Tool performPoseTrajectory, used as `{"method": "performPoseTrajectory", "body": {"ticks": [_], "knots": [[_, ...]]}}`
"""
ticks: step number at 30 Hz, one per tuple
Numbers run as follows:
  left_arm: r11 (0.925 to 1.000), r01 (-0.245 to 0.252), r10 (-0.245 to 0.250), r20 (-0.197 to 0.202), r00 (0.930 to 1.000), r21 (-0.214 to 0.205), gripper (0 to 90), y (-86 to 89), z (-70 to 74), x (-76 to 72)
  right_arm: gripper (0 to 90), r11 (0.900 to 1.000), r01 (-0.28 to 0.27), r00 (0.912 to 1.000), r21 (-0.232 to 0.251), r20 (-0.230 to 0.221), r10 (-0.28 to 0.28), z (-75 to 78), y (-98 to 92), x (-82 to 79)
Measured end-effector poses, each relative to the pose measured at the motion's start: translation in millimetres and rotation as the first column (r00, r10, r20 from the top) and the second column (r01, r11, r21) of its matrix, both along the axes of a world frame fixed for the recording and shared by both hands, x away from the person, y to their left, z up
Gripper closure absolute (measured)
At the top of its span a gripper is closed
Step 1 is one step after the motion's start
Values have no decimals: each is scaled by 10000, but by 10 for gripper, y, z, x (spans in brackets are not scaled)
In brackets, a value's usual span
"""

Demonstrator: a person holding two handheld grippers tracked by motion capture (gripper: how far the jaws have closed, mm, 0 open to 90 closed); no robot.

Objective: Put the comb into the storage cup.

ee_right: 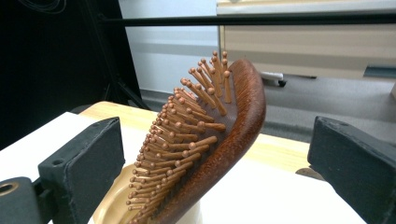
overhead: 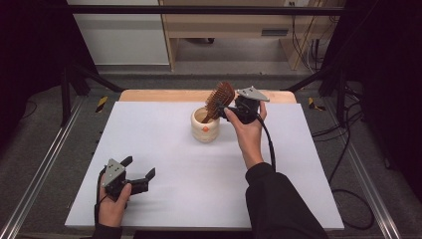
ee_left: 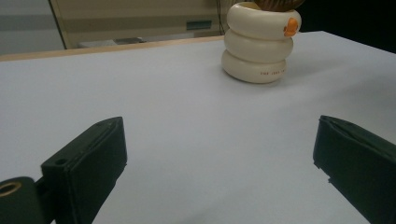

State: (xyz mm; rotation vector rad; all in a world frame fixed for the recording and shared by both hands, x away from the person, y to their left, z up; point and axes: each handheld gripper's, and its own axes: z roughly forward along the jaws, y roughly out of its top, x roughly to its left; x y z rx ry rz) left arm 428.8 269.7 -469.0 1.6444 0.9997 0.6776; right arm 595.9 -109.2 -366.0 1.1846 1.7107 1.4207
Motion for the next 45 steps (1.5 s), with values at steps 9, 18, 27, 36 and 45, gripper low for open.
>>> {"method": "performPoseTrajectory", "body": {"ticks": [9, 18, 27, 36, 45], "knots": [[9998, -106, 106, -6, 9999, -156, 28, 35, -2, 5, 57, 9999, 157, 9999, -56, -29, -157, 15, -187, -85], [9999, 44, -42, 152, 9999, -126, 25, 15, 12, -14, 71, 9992, -350, 9990, 169, -280, 354, 65, -247, -135], [10000, 16, -13, 358, 9994, -89, 23, 24, 36, -43, 48, 9986, -384, 9992, -350, -102, 380, 150, -241, -232], [10000, 8, -4, 638, 9980, -56, 19, 65, 82, -91, 43, 9983, -214, 9963, -547, 819, 259, 186, -289, -326], [9986, -529, 528, 1120, 9923, -25, 18, 252, 140, -135, 39, 9993, -289, 9898, -248, 1391, 320, 187, -349, -365]]}}
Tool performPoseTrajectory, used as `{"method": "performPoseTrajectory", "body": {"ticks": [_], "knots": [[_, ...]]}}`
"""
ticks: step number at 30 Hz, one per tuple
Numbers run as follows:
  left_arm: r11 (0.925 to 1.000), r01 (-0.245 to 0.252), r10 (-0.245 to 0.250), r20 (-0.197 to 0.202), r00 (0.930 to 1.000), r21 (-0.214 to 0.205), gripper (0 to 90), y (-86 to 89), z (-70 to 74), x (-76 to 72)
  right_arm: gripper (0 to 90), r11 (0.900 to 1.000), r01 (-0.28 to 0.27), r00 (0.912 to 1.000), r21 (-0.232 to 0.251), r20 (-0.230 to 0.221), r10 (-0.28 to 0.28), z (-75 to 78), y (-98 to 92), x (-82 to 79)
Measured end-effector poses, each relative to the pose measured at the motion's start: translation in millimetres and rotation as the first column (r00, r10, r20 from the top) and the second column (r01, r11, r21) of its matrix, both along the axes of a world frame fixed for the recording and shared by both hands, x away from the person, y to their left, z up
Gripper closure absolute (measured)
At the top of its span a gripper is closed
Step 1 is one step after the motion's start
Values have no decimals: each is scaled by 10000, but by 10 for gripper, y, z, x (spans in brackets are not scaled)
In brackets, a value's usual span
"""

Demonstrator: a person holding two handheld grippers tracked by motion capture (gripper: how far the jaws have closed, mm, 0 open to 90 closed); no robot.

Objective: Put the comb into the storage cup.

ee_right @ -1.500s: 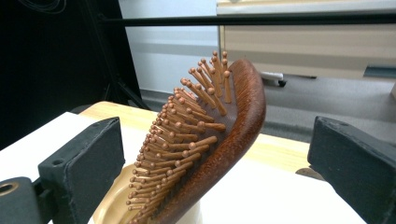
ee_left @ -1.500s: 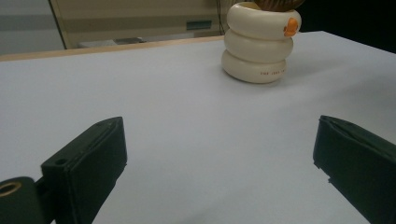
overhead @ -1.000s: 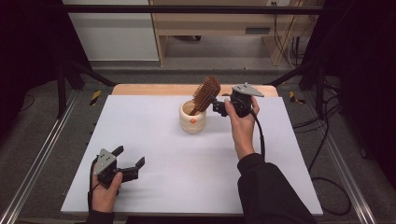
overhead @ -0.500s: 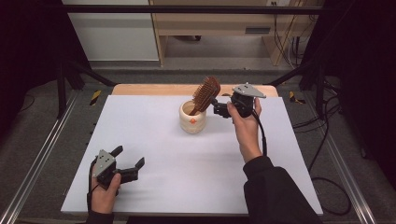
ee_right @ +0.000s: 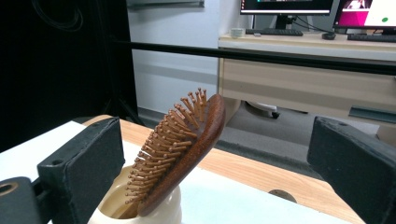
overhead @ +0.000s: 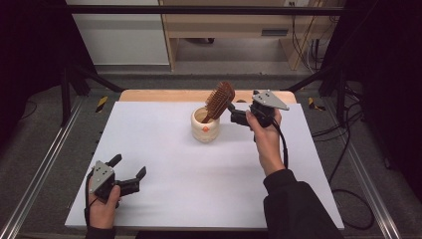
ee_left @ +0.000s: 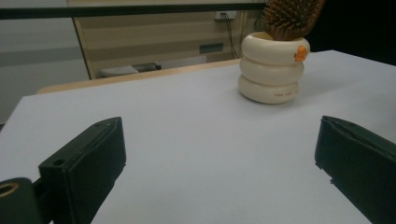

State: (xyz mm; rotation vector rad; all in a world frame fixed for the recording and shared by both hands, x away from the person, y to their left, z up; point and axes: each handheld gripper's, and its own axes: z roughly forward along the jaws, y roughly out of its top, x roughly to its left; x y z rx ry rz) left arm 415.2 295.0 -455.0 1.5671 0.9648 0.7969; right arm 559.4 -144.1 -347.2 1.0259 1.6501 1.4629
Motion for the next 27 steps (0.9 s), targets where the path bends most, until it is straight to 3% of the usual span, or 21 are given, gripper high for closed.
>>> {"method": "performPoseTrajectory", "body": {"ticks": [4, 17, 22, 27], "knots": [[10000, 49, -48, 264, 9996, -22, 17, 84, -2, -13, 38, 9993, -41, 10000, 367, -47, 43, -17, -104, -67], [9993, -62, 58, -98, 9999, -369, 19, 234, -69, -92, 28, 9971, -158, 9999, 741, -32, 160, -74, -534, -360], [9966, -120, 127, 78, 9999, -811, 21, 309, -58, -148, 26, 9964, -96, 9997, 837, 226, 77, -22, -638, -475], [9947, -244, 264, 192, 9995, -999, 21, 341, -40, -167, 26, 9957, -62, 9997, 927, 251, 39, 7, -729, -564]]}}
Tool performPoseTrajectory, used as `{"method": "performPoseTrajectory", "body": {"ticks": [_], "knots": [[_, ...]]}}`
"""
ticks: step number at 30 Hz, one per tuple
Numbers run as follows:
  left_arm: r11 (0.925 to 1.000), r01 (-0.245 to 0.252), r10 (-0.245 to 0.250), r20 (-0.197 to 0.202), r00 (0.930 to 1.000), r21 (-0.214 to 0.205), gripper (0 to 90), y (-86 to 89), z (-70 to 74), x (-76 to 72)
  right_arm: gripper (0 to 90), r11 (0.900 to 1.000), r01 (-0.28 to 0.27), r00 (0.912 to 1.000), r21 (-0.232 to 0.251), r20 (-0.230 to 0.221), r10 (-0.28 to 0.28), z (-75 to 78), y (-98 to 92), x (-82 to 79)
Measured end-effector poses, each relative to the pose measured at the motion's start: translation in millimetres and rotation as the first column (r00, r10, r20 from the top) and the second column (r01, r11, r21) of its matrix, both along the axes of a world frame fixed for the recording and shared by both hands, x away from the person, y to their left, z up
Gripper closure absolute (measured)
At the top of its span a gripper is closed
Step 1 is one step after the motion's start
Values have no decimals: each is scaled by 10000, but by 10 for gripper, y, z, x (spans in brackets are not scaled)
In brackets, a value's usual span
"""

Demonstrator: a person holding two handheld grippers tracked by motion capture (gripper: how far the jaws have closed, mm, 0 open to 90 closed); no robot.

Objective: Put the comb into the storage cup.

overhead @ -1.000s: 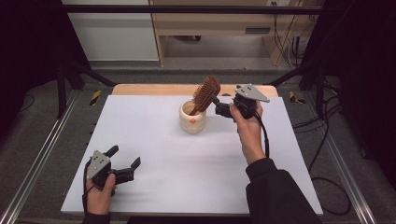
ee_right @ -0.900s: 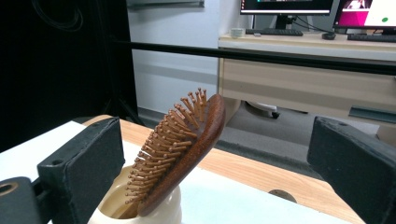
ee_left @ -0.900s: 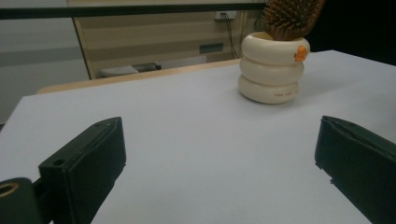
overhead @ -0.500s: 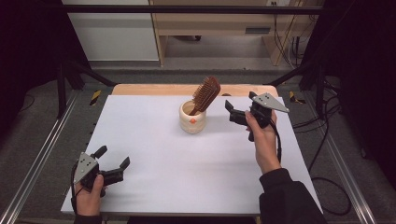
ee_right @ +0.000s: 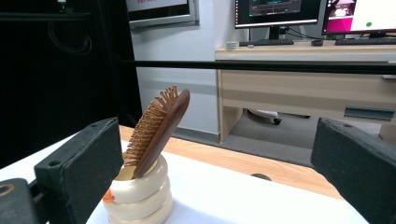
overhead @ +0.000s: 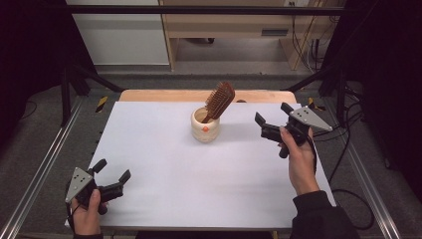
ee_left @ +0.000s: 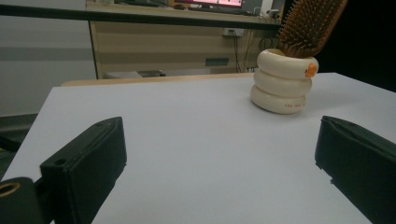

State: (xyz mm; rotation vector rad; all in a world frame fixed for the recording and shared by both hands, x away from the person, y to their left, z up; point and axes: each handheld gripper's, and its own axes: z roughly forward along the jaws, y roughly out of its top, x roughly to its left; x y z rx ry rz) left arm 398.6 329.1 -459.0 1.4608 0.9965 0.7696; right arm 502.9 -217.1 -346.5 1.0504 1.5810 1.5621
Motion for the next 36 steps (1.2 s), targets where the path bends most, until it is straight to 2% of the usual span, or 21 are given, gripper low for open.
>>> {"method": "performPoseTrajectory", "body": {"ticks": [5, 9, 14, 22, 30, 36], "knots": [[10000, -30, 30, 71, 10000, -80, 21, 24, 9, -17, 27, 10000, -57, 9999, -28, 99, 57, 14, -52, -59], [10000, 68, -67, 345, 9994, -48, 18, 16, 35, -49, 33, 9999, 160, 9998, -57, 71, -160, 29, -97, -101], [9996, 244, -248, 290, 9993, 120, 17, -3, 38, -63, 30, 9996, 211, 9998, -192, 69, -210, 29, -165, -174], [10000, 60, -62, 285, 9996, 61, 17, 69, 39, -102, 24, 9984, 227, 9997, -516, 11, -227, -3, -334, -354], [10000, 29, -27, 269, 9996, -81, 17, 96, 32, -115, 25, 9976, 365, 9993, -584, 10, -365, -133, -516, -534], [9999, -35, 38, 346, 9994, -115, 17, 101, 38, -118, 27, 9952, 682, 9977, -703, 32, -682, -262, -634, -672]]}}
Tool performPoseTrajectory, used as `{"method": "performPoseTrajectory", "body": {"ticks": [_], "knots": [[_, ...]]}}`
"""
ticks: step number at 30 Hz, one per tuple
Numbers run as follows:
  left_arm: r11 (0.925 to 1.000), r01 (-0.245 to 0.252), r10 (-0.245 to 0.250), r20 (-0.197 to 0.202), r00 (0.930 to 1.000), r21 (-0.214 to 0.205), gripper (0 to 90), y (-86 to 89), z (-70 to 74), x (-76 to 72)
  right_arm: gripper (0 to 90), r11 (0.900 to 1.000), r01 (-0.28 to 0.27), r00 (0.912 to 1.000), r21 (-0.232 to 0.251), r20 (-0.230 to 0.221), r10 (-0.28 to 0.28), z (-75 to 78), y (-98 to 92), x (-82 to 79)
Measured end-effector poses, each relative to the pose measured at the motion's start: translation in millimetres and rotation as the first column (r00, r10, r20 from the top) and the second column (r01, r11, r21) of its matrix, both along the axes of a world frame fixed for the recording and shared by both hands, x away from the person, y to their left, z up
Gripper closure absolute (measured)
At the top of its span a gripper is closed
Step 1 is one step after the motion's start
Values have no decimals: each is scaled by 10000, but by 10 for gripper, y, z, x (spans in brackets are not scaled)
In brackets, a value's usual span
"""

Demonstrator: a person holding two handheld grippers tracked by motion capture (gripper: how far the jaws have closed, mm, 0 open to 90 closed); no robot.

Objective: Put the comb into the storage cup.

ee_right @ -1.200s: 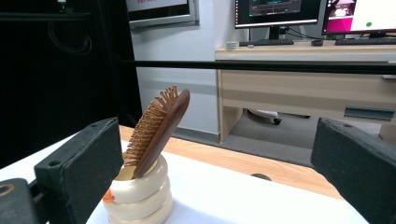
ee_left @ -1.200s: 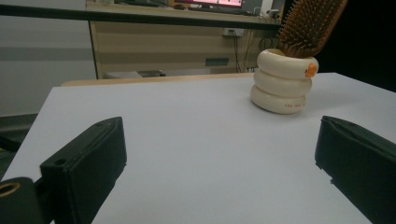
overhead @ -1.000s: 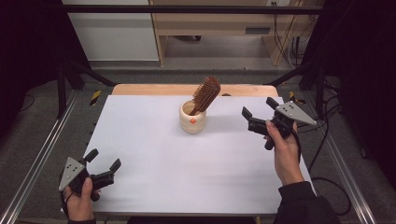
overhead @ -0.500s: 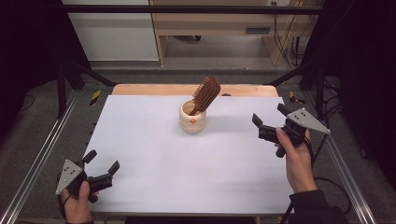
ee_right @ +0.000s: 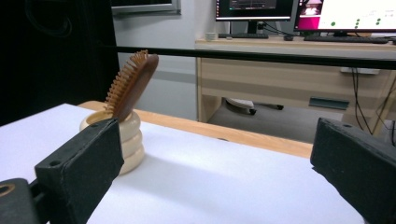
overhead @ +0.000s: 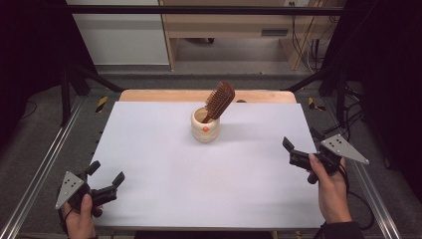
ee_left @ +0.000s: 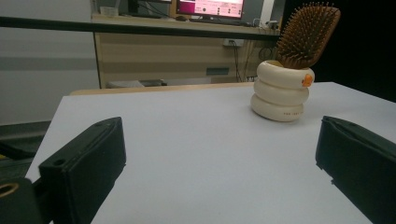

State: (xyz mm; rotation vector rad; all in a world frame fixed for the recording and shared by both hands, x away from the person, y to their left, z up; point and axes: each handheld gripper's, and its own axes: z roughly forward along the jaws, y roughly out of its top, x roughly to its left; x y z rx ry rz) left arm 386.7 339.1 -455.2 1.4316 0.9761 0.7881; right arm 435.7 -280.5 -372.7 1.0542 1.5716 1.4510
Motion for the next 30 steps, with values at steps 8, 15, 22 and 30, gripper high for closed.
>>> {"method": "performPoseTrajectory", "body": {"ticks": [8, 15, 22, 30], "knots": [[10000, 82, -82, -59, 9999, -44, 17, -5, -12, 2, 31, 9998, -192, 9993, -47, -316, 190, -210, -83, -184], [9999, 105, -105, -67, 9999, -53, 16, -8, -17, 0, 31, 9999, -83, 9988, 140, -481, 89, -401, -150, -300], [9995, 301, -301, -13, 9995, -10, 15, -48, -14, 10, 33, 9999, 21, 9983, 146, -590, -12, -558, -167, -384], [9994, 341, -340, -75, 9994, 43, 15, -52, -21, -3, 33, 9995, -303, 9961, -20, -833, 300, -741, -78, -415]]}}
